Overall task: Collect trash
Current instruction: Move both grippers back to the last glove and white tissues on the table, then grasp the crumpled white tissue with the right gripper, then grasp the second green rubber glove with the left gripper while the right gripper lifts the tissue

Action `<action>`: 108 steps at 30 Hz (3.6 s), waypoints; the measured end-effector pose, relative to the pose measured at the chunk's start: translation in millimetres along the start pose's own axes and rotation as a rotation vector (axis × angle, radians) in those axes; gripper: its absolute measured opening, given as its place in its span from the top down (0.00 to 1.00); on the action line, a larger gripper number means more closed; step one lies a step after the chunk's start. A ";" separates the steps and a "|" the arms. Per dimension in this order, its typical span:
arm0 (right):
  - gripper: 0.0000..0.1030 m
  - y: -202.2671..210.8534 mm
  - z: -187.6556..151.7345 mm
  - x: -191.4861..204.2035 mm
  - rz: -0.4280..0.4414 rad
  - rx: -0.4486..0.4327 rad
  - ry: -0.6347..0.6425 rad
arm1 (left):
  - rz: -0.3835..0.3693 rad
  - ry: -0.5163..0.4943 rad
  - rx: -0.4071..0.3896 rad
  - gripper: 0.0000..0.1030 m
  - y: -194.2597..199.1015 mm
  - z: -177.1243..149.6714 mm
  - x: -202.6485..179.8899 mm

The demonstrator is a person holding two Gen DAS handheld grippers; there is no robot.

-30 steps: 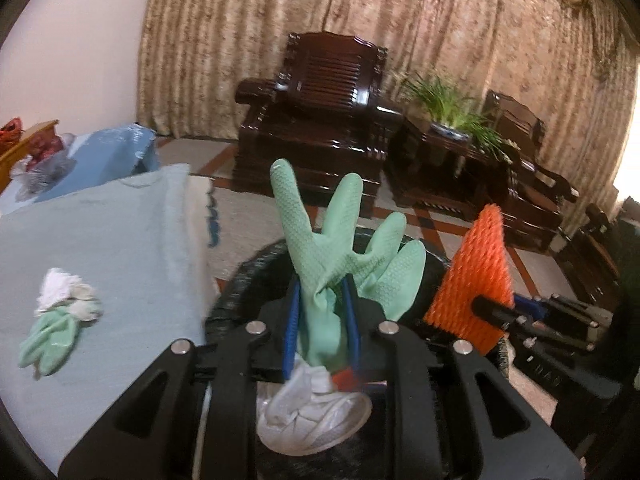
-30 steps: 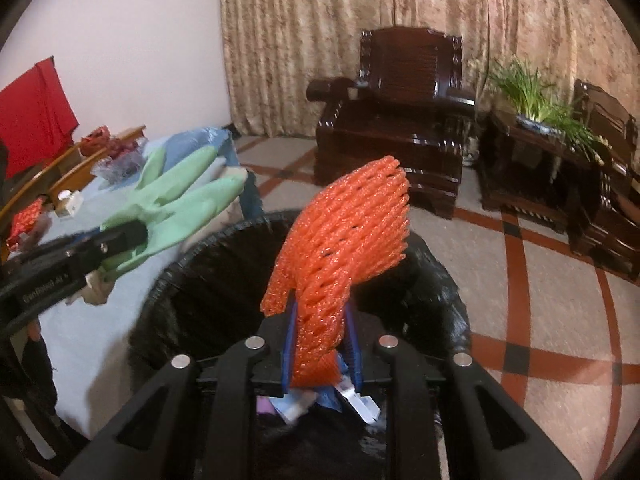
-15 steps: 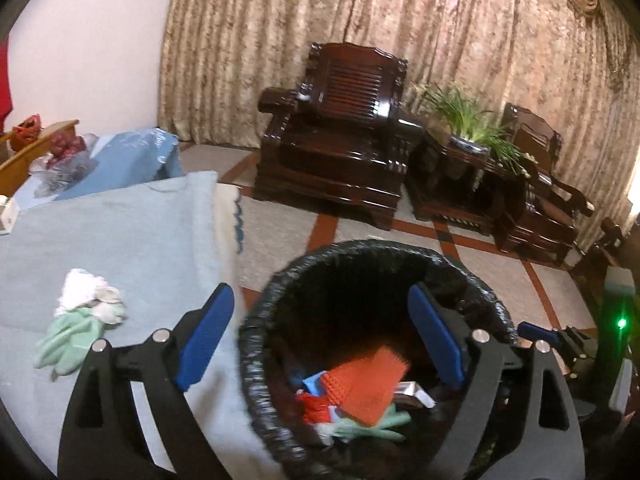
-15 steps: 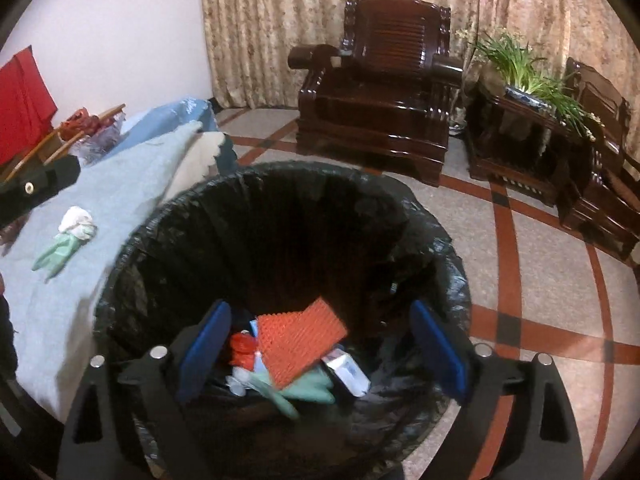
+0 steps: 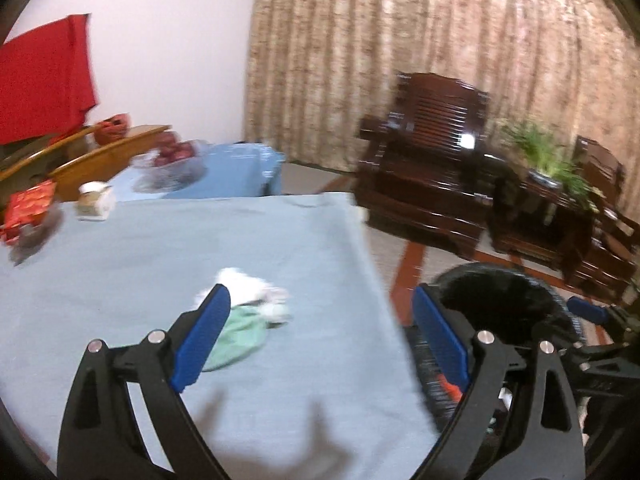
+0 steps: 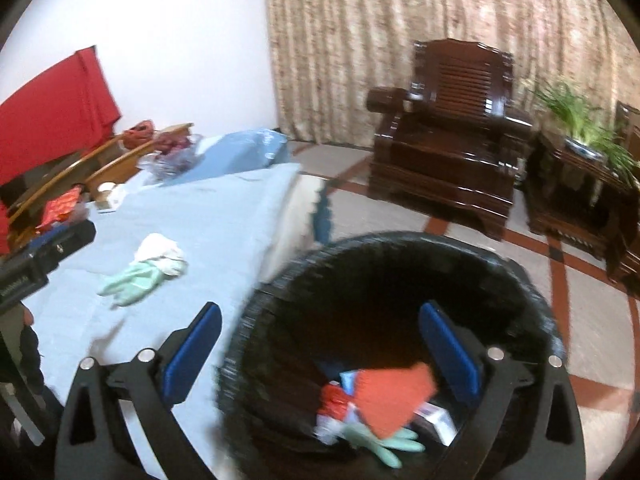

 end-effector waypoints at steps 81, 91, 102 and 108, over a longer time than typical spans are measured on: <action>0.93 -162.6 45.8 150.0 0.161 0.112 0.091 | 0.093 0.125 0.153 0.15 -108.1 -29.5 120.4; 0.93 -170.3 29.4 134.2 0.146 0.152 0.082 | 0.021 0.089 0.243 0.20 -139.6 -41.0 97.7; 0.93 -156.0 28.3 137.8 0.177 0.140 0.089 | -0.032 0.074 0.276 0.84 -140.8 -43.2 79.9; 0.93 -136.1 33.0 140.4 0.189 0.108 0.099 | -0.001 0.103 0.232 0.87 -121.4 -34.0 80.5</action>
Point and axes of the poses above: each gripper's, at about its wrist camera, not at the fingertips, and y roughly against the way its jaws point, x to its left, z to its top, the point moved 6 cm from there along -y, roughly the way its jaws point, and after that the axes turned 10 degrees about x, right-handed, at the moved point
